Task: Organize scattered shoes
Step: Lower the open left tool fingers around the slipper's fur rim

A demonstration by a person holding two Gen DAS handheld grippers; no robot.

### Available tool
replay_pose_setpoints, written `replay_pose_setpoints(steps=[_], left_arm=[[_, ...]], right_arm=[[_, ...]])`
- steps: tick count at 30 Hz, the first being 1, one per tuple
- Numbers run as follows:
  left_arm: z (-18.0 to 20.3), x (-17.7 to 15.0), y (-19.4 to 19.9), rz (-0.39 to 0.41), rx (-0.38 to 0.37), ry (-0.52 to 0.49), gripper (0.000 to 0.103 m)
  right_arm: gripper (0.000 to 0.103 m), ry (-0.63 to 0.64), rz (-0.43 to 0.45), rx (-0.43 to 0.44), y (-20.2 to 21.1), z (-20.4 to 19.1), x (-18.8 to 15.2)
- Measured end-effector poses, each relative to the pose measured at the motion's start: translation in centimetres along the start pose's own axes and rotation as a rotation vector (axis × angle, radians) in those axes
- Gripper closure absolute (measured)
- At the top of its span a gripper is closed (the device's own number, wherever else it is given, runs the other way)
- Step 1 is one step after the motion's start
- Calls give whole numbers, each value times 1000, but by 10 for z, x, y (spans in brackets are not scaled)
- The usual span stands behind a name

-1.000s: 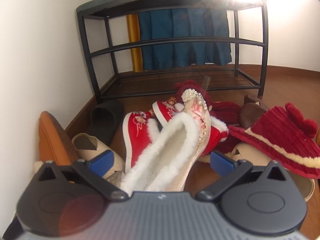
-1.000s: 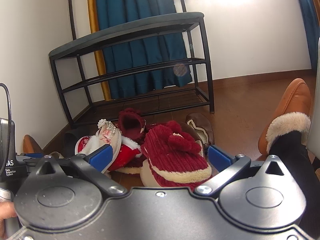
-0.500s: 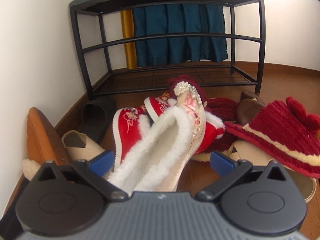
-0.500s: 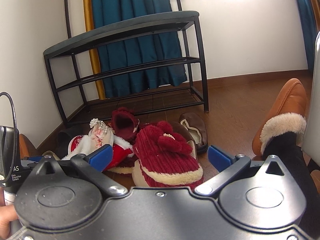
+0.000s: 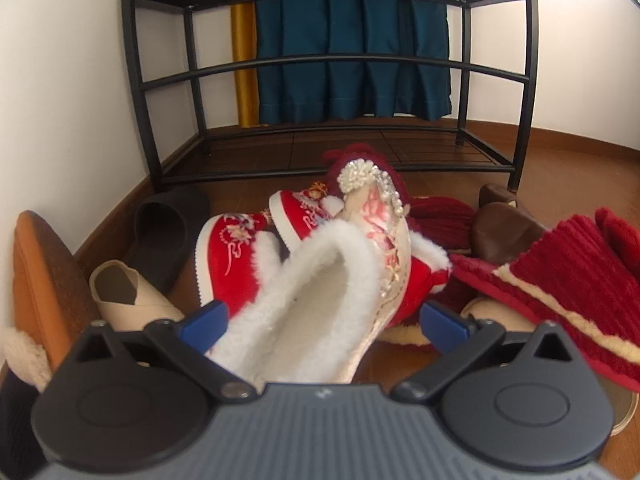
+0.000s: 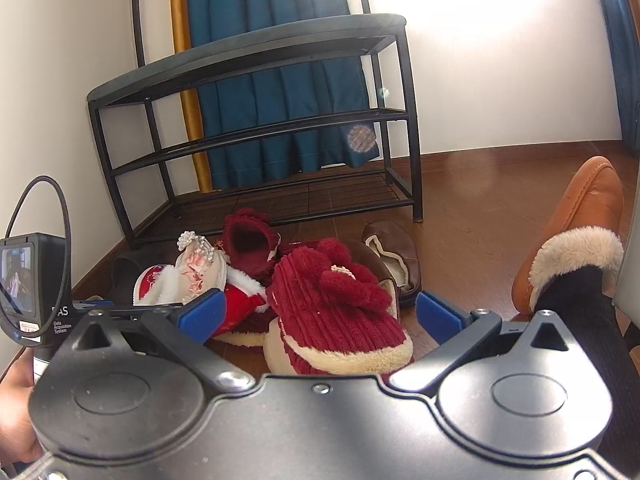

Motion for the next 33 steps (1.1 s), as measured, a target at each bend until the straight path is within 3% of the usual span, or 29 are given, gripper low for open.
replay_pose_setpoints(steps=[10,23,33], left_arm=[[-1,-7,-21,-42,19,7,0],[-2,-11,-27,-18,6,5,2],[-2,-10,-24,-17,-10,-4,27]], right_arm=[[0,0,-5,9,-8,1,-2],[0,-3,-10,18,-11,2,-2],[0,-3,-13,26,-14,1,-3]])
Point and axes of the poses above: each gripper's, at about its wrist camera, not at the fingertips, and y roughly against the way its jaws point, z to its right, x to its top, the point moved 6 cm from there along -y, roughly the way its jaws point, and after that the axes turned 5 degrees about x, right-handed, at the moved point
